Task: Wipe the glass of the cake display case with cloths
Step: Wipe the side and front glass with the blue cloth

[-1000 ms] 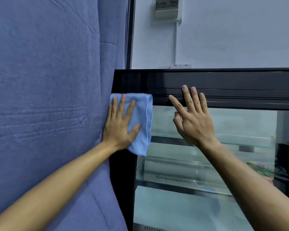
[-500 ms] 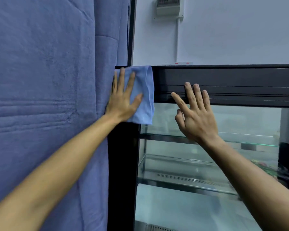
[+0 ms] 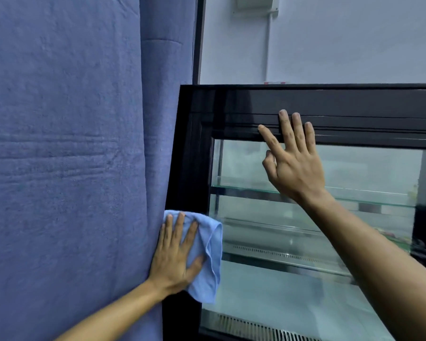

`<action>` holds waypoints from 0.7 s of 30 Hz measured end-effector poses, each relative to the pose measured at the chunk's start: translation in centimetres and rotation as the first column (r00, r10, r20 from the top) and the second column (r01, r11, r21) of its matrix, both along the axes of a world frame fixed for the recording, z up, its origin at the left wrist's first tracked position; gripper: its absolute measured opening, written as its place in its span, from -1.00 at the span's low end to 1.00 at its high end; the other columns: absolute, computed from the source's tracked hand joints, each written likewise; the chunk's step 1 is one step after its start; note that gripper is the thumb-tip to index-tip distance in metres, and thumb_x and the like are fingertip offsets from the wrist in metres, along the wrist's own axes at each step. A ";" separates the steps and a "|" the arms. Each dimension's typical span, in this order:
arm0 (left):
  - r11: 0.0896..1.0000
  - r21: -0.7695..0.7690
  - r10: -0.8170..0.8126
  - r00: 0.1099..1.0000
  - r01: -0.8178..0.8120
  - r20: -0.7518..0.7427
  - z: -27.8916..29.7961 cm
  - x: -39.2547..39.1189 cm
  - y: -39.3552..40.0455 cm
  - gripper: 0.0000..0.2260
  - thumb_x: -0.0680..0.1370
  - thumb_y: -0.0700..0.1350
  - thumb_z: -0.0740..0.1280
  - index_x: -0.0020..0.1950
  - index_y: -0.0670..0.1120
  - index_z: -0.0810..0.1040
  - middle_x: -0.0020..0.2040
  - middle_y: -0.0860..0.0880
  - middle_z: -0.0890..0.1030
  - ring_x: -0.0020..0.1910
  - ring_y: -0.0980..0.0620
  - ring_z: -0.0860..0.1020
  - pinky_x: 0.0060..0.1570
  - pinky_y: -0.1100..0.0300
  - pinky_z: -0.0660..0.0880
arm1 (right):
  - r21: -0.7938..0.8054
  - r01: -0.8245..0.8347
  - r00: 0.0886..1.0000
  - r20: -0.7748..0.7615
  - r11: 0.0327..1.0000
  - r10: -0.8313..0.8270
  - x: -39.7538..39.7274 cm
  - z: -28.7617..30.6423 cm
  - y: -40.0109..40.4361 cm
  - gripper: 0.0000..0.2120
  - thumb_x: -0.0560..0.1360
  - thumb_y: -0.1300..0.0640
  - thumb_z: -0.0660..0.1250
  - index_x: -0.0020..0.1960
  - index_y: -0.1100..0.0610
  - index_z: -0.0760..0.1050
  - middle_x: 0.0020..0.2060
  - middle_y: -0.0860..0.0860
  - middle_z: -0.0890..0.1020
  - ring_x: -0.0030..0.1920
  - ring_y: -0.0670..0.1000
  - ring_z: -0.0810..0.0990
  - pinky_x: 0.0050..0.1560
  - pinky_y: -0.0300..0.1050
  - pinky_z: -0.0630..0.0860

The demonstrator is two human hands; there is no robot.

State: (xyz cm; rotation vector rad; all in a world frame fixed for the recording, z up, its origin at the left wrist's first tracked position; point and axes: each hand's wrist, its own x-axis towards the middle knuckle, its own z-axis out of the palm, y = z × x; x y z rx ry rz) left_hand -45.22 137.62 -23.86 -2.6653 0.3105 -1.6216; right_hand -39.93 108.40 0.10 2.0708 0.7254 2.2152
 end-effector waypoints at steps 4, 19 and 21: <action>1.000 0.019 -0.015 0.990 0.013 0.139 14.3 1.2 0.5 -0.30 0.66 0.32 0.01 0.71 0.02 -0.07 0.69 -0.21 -0.08 0.66 -0.33 -0.04 0.63 -0.02 -0.24 | -0.007 0.024 1.000 -0.006 1.000 -0.024 0.1 0.0 -0.1 -0.42 0.65 -0.02 0.12 0.66 -0.05 0.16 0.65 0.21 0.09 0.65 0.26 0.03 0.62 0.28 0.02; 0.994 -0.100 0.062 0.995 -0.054 0.082 -5.6 0.8 -1.1 -0.25 0.64 0.36 0.00 0.72 0.00 -0.08 0.70 -0.17 -0.09 0.66 -0.31 -0.10 0.62 -0.21 -0.08 | -0.020 0.040 0.999 -0.035 0.999 -0.040 0.0 0.0 -0.2 -0.39 0.69 -0.22 0.05 0.68 -0.06 0.08 0.65 0.22 0.07 0.65 0.27 0.01 0.62 0.27 -0.02; 0.994 -0.041 0.102 0.994 -0.100 0.047 -11.1 -0.2 -0.4 -0.22 0.65 0.38 -0.02 0.71 -0.05 -0.12 0.70 -0.17 -0.13 0.67 -0.27 -0.15 0.62 -0.15 -0.13 | -0.022 0.036 0.999 -0.040 0.999 -0.037 0.0 0.1 -0.2 -0.39 0.68 -0.23 0.04 0.68 -0.06 0.08 0.65 0.22 0.07 0.65 0.27 0.01 0.62 0.27 -0.02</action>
